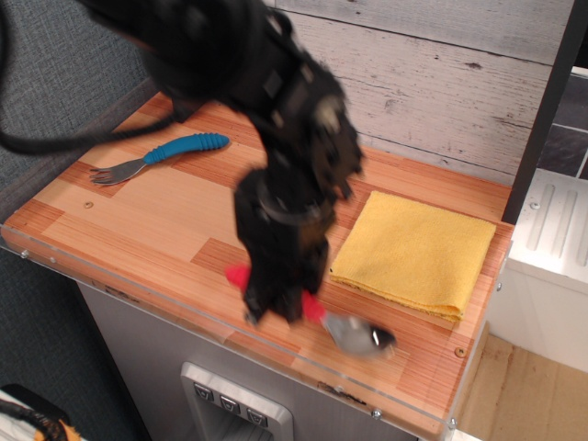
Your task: Place the red spoon between the blue spatula and the yellow cloth.
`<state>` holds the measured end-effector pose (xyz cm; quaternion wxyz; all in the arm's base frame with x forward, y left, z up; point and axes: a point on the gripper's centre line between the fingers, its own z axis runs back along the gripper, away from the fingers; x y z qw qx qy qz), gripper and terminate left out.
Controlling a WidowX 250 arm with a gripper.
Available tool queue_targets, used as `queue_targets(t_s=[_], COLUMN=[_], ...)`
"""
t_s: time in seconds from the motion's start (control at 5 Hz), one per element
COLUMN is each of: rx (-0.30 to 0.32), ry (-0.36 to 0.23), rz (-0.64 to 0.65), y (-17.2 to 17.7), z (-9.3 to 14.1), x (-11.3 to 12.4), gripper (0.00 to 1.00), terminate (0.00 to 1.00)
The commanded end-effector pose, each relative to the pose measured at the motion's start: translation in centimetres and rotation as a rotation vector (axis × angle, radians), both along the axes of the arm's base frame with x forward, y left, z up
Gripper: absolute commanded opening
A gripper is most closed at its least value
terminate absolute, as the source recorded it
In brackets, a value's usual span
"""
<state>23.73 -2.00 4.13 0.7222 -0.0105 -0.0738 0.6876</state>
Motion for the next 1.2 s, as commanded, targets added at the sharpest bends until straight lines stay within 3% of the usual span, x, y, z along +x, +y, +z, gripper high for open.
queue_targets(t_s=[0.0,0.2,0.4,0.6,1.0], rx=[0.035,0.103,0.133,0.233,0.19], ry=[-0.113,-0.101,-0.102,-0.091,-0.073], rz=[-0.005,0.021,0.01,0.004,-0.044], y=[3.1,5.0,6.3,7.3,8.6], z=[4.1,4.8,4.9,4.3,2.3], x=[4.4,7.0,9.5,11.6,13.5], gripper=[0.0,0.0,0.0,0.0,0.0], terminate=[0.0,0.0,0.0,0.0,0.0])
